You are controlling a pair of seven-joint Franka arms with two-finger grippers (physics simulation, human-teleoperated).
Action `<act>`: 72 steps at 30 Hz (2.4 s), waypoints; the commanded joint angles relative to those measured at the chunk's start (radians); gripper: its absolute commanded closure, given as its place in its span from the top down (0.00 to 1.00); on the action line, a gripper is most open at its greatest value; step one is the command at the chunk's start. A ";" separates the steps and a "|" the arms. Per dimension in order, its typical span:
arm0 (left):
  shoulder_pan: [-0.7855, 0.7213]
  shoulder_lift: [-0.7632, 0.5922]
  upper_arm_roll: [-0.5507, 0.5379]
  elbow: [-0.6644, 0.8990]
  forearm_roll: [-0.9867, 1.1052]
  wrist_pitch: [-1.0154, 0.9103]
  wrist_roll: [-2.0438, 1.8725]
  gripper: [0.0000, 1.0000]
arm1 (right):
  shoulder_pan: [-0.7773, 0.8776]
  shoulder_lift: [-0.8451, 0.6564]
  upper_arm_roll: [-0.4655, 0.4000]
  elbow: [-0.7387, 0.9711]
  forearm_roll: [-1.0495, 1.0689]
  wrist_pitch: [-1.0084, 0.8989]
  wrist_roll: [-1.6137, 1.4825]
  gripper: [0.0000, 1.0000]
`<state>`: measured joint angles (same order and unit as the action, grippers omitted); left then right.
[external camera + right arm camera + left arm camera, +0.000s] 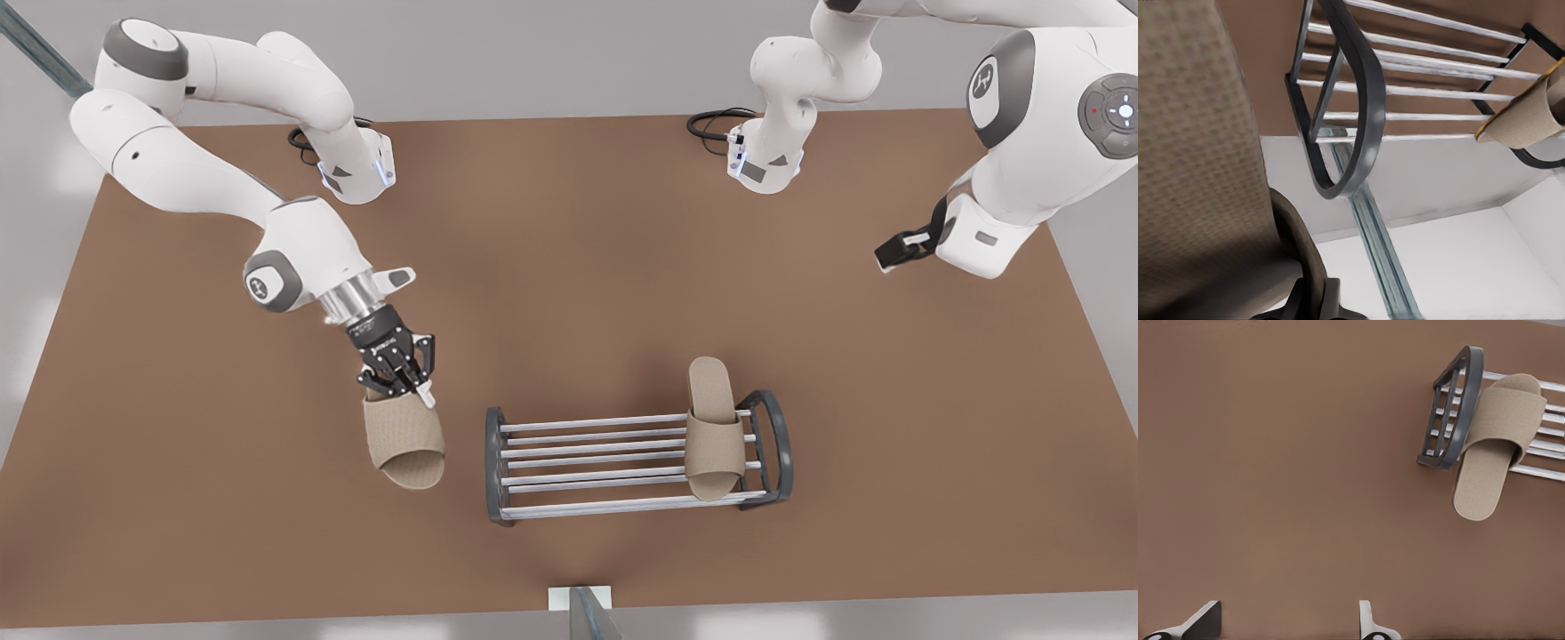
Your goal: Place the right shoe on the shoe rack with the right arm, and place the left shoe on the shoe rack with the left arm
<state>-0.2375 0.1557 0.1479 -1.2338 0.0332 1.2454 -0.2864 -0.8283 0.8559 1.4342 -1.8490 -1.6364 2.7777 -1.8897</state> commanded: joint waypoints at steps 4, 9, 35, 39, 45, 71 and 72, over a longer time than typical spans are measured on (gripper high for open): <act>0.000 -0.004 -0.005 0.000 0.001 -0.012 0.487 1.00 | 0.284 -0.003 -0.127 0.226 0.194 -0.167 0.010 0.21; 0.000 -0.004 -0.005 0.000 0.001 -0.015 0.487 1.00 | 0.586 -0.002 -0.327 0.454 0.260 -0.242 0.106 0.21; 0.003 0.018 -0.005 -0.009 0.001 -0.006 0.484 1.00 | 1.250 0.126 -1.049 0.835 0.429 -0.060 0.494 0.21; 0.003 0.021 -0.004 -0.009 0.001 -0.006 0.484 1.00 | 1.258 0.138 -1.063 0.835 0.428 -0.052 0.518 0.21; 0.026 0.022 -0.011 -0.009 0.001 -0.006 0.484 1.00 | 1.292 0.173 -1.115 0.863 0.426 -0.014 0.552 0.21; 0.026 0.019 -0.019 -0.007 0.001 -0.015 0.484 1.00 | 1.281 0.146 -1.121 0.774 0.466 0.034 0.554 0.91; 0.026 0.019 -0.017 -0.007 0.001 -0.015 0.484 1.00 | 1.279 0.141 -1.120 0.771 0.466 0.034 0.554 0.93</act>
<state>-0.2118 0.1760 0.1299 -1.2423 0.0333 1.2314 0.1887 0.4511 0.9998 0.3136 -1.0774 -1.1883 2.8096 -1.3720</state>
